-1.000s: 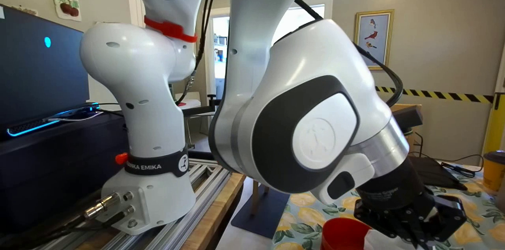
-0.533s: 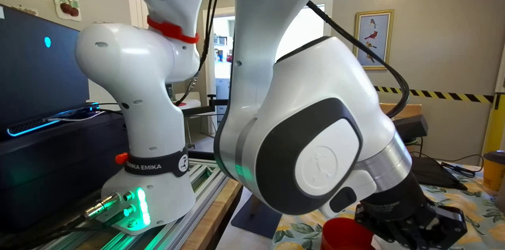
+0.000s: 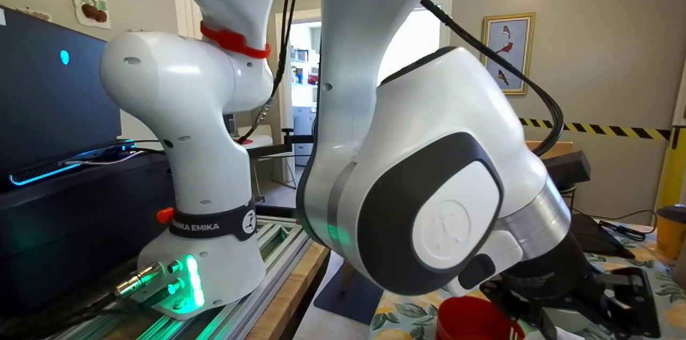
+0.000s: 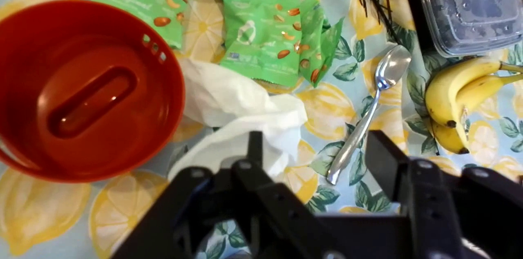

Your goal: Shift the orange bowl to the left, then wipe it with a tissue

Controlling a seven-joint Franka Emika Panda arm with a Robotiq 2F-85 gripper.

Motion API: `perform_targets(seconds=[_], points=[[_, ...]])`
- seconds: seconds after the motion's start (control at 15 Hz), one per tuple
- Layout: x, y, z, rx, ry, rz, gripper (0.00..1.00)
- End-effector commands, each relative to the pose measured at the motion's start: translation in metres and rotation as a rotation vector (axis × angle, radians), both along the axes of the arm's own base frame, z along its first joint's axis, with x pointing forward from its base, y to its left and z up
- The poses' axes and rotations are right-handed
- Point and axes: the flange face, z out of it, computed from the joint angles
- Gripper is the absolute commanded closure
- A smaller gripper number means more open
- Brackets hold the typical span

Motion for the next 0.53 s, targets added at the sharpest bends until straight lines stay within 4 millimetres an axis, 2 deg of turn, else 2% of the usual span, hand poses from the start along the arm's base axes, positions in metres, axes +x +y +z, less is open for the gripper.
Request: perform_targets(seconds=[0.0,0.27,0.47], points=[[-0.004,0.006,0.017,0.006,-0.021,-0.006,0.01],[-0.035,0.032,0.036,0.021,-0.022,0.094,0.00],[-0.057,0.038,0.054,0.050,-0.033,0.066,0.00]])
